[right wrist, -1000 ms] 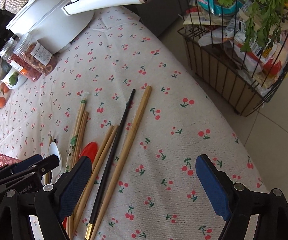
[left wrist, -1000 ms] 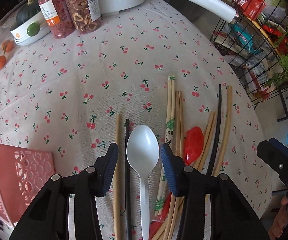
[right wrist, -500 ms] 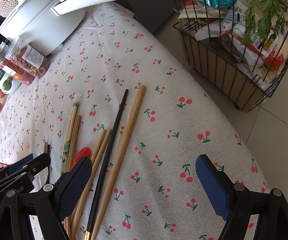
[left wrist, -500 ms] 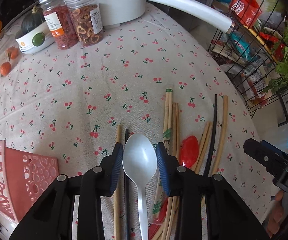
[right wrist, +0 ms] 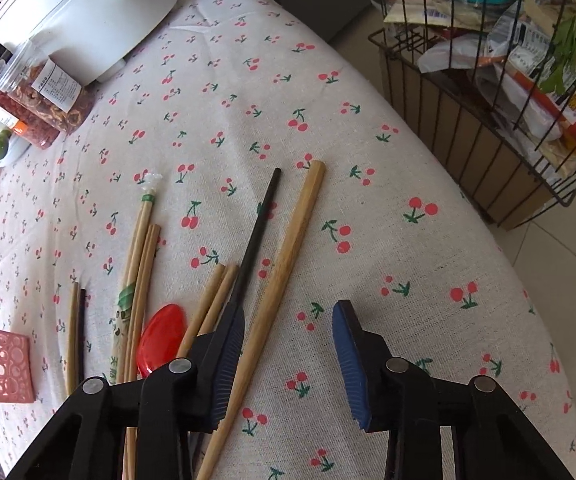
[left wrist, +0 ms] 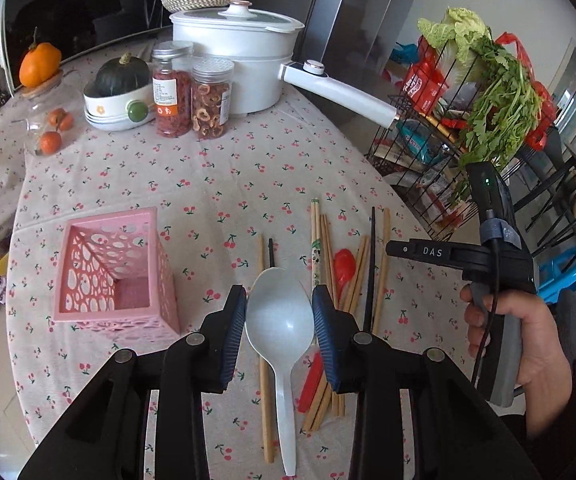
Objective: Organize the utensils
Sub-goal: 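Close the right tool on a plain wooden chopstick from the pile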
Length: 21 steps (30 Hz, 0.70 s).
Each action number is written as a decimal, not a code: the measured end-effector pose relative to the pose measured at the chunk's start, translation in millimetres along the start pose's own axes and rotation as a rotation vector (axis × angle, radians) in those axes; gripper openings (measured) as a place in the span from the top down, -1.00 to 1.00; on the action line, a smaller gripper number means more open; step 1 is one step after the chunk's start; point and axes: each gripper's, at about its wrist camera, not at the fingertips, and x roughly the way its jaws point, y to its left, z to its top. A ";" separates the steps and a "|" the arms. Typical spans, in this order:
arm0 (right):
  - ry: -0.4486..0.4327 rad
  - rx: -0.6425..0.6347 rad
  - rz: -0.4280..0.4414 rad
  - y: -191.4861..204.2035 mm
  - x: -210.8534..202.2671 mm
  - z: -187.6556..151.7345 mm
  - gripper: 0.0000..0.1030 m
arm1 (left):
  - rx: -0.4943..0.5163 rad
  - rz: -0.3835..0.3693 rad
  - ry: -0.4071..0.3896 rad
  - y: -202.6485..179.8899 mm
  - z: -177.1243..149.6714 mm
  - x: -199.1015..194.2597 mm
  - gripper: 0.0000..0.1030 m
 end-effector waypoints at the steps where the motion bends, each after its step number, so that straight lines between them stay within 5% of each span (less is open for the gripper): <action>1: -0.009 -0.028 -0.005 4.3 -5.2 -1.7 0.21 | 0.000 -0.004 -0.007 3.3 -4.5 -5.7 0.30; 6: 0.039 -0.096 0.007 18.2 -9.4 -26.2 0.22 | -0.031 -0.023 -0.062 25.9 -24.9 -25.8 0.30; 12: 0.106 -0.029 0.067 23.2 -1.9 -57.9 0.31 | -0.067 -0.074 -0.070 40.2 -27.6 -34.2 0.30; 21: 0.075 -0.037 -0.026 45.0 -7.8 -83.9 0.51 | -0.076 -0.106 -0.073 52.5 -33.4 -43.9 0.30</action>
